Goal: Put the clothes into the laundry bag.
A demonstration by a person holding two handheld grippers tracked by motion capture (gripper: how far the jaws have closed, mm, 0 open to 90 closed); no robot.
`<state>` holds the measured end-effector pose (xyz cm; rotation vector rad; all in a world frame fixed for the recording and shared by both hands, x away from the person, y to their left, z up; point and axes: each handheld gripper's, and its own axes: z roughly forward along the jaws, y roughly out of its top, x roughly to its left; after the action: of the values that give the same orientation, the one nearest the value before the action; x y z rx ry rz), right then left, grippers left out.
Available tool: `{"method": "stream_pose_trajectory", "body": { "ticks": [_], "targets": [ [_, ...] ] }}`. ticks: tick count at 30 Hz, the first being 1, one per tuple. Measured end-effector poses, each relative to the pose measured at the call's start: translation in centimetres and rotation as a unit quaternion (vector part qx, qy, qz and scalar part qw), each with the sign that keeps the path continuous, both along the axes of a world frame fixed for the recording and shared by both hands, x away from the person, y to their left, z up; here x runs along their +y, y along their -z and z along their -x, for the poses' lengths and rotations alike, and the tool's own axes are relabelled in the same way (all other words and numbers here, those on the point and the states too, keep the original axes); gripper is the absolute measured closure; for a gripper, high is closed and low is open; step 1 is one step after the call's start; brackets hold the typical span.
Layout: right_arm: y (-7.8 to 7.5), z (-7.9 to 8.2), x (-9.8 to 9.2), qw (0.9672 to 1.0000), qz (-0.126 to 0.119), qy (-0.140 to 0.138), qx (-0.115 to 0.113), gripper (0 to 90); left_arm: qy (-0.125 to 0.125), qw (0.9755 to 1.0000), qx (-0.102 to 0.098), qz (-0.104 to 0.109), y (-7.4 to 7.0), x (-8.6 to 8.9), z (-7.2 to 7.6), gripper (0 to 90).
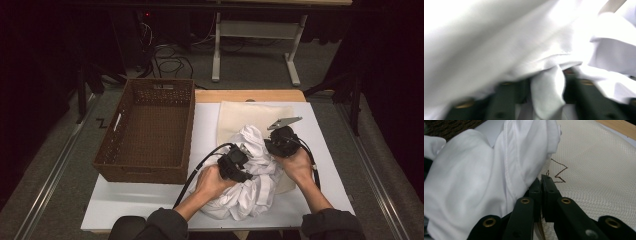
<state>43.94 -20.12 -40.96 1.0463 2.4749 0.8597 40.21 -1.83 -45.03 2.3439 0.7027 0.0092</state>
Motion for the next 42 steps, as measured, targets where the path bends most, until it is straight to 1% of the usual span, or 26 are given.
{"method": "stream_pose_trajectory", "body": {
  "ticks": [1,3,5,8,9,11,13,14,15,18,20,23,25,27,28,30,31,33,34,35,36,37,38,40,41,42],
  "targets": [
    [0.1,0.0,-0.1,1.0000,-0.003,0.001,0.001,88.6,-0.004,0.9999,-0.012,0.002,-0.9,0.3,0.1,56.4],
    [0.3,-0.1,-0.4,1.0000,-0.007,0.003,0.002,88.6,-0.017,0.9995,-0.024,0.013,-2.6,1.0,0.1,48.6],
    [0.3,-0.2,-0.6,1.0000,-0.006,0.004,0.004,88.6,-0.033,0.9988,-0.032,0.014,-3.5,1.4,-0.4,44.6],
    [0.3,-0.2,-0.6,1.0000,-0.007,0.002,0.004,88.5,-0.054,0.9980,-0.031,0.006,-4.3,1.7,-1.3,41.3],
    [0.4,-0.1,-0.6,1.0000,-0.007,0.000,0.003,88.5,-0.060,0.9976,-0.034,0.008,-4.5,1.8,-1.5,39.9],
    [0.5,0.0,-0.7,0.9999,-0.010,0.003,0.003,88.4,-0.063,0.9971,-0.043,0.006,-4.9,1.8,-1.7,38.9],
    [0.7,-0.1,-0.9,0.9999,-0.013,0.005,0.006,88.4,-0.061,0.9969,-0.050,-0.002,-4.8,1.5,-2.1,37.8],
    [0.7,-0.2,-0.9,0.9999,-0.015,0.005,0.007,88.4,-0.060,0.9970,-0.049,-0.004,-4.6,1.2,-2.4,38.2],
    [0.8,-0.2,-0.9,0.9998,-0.016,0.006,0.010,88.4,-0.055,0.9975,-0.045,-0.009,-4.3,1.0,-2.8,39.3],
    [1.0,-0.3,-0.7,0.9998,-0.018,0.005,0.010,88.4,-0.041,0.9987,-0.012,-0.028,-3.0,0.1,-4.3,49.9],
    [1.1,-0.3,-0.6,0.9998,-0.015,0.004,0.012,88.4,-0.027,0.9991,0.000,-0.033,-2.4,-0.3,-4.7,62.8],
    [1.1,-0.4,-0.7,0.9999,-0.010,0.003,0.011,88.5,0.005,0.9989,0.016,-0.043,-1.6,-0.9,-4.4,83.2],
    [1.0,-0.5,-0.8,0.9999,-0.012,0.005,0.009,88.6,0.025,0.9978,0.029,-0.055,-0.9,-1.6,-4.0,87.2],
    [0.9,-0.4,-0.8,0.9996,-0.026,0.009,0.011,88.7,0.039,0.9961,0.036,-0.070,0.1,-2.3,-3.6,88.3],
    [0.9,-0.4,-0.8,0.9995,-0.029,0.006,0.008,88.7,0.039,0.9959,0.038,-0.073,0.4,-2.5,-3.6,88.4],
    [0.8,-0.2,-0.7,0.9993,-0.035,0.007,0.011,88.7,0.035,0.9951,0.039,-0.084,1.3,-2.9,-4.0,88.5],
    [0.8,-0.2,-0.6,0.9994,-0.034,0.003,0.009,88.7,0.032,0.9954,0.041,-0.081,1.5,-2.9,-4.2,88.5],
    [0.9,0.0,-0.4,0.9994,-0.032,0.002,0.010,88.7,0.022,0.9969,0.042,-0.064,1.2,-2.5,-4.4,86.7],
    [0.9,0.1,-0.5,0.9995,-0.031,-0.001,0.009,88.7,0.017,0.9979,0.036,-0.052,0.8,-2.2,-4.2,82.9],
    [0.8,0.1,-0.6,0.9995,-0.031,0.000,0.008,88.7,0.012,0.9984,0.035,-0.042,0.2,-1.8,-4.0,76.3],
    [0.8,0.0,-0.8,0.9994,-0.033,-0.001,0.006,88.6,0.008,0.9989,0.028,-0.038,-0.4,-1.5,-3.7,67.0],
    [0.8,0.0,-0.9,0.9994,-0.033,0.003,0.008,88.6,-0.002,0.9991,0.017,-0.039,-1.2,-1.1,-3.5,61.1],
    [0.9,0.0,-1.1,0.9994,-0.033,0.003,0.009,88.7,-0.015,0.9990,0.007,-0.040,-1.9,-0.7,-3.4,55.2],
    [0.9,-0.1,-1.2,0.9995,-0.032,0.002,0.005,88.6,-0.039,0.9986,0.002,-0.035,-3.1,0.2,-3.5,49.5],
    [0.9,0.0,-1.1,0.9995,-0.032,0.003,0.004,88.6,-0.055,0.9980,-0.002,-0.032,-3.8,0.7,-3.6,47.1],
    [0.8,0.1,-1.0,0.9996,-0.030,0.001,0.001,88.6,-0.075,0.9962,-0.018,-0.039,-4.5,1.3,-3.9,45.3]
  ]
}}
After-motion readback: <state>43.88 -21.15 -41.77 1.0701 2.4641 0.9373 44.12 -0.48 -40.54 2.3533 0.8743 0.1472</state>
